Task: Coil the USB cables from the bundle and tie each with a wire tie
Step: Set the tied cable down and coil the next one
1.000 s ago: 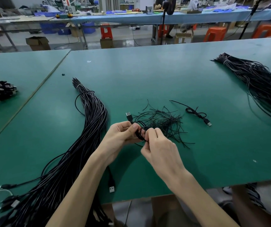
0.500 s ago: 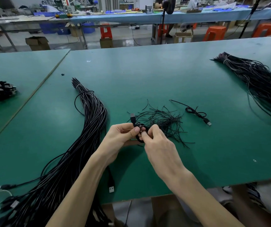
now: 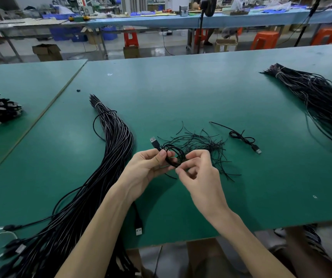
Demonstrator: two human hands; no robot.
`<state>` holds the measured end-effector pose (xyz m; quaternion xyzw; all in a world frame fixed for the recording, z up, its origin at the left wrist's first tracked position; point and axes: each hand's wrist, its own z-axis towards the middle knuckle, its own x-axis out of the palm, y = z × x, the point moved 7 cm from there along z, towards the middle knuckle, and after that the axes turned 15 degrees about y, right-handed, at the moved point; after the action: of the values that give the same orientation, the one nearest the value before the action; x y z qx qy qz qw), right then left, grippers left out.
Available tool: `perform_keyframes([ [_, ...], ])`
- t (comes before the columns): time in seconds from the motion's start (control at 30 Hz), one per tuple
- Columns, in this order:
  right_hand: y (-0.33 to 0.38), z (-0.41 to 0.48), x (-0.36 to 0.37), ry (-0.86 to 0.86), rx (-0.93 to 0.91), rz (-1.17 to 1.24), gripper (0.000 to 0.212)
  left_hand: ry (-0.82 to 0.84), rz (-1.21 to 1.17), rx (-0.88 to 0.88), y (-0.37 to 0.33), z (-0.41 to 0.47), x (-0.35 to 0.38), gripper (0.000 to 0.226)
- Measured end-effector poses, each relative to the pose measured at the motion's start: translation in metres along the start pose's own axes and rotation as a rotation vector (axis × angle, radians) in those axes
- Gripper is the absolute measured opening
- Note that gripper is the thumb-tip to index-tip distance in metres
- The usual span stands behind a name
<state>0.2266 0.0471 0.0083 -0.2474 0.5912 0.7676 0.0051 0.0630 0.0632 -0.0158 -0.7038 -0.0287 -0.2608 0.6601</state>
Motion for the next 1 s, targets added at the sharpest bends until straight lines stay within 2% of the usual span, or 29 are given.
perform_keyframes([
  [0.1,-0.003,0.003,-0.003,0.044,0.028,0.069,0.045,0.021,0.001,0.017,-0.002,0.000,0.003,0.017],
  [0.23,-0.002,0.004,-0.001,0.133,0.005,-0.046,0.053,0.036,0.029,0.025,-0.003,0.000,0.006,0.019],
  [0.43,0.000,0.000,-0.002,0.117,-0.002,-0.150,0.055,-0.005,0.142,0.057,-0.002,0.000,0.006,0.019],
  [0.6,0.009,0.007,0.004,0.201,0.019,-0.267,0.082,0.033,0.229,0.044,-0.002,0.001,0.010,0.023],
  [0.87,0.015,0.015,0.015,0.282,0.029,-0.328,0.068,0.005,0.213,0.043,-0.001,0.001,0.007,0.019],
  [1.0,0.013,0.012,0.016,0.302,0.020,-0.311,0.062,0.006,0.275,0.065,-0.001,0.002,0.007,0.025],
])
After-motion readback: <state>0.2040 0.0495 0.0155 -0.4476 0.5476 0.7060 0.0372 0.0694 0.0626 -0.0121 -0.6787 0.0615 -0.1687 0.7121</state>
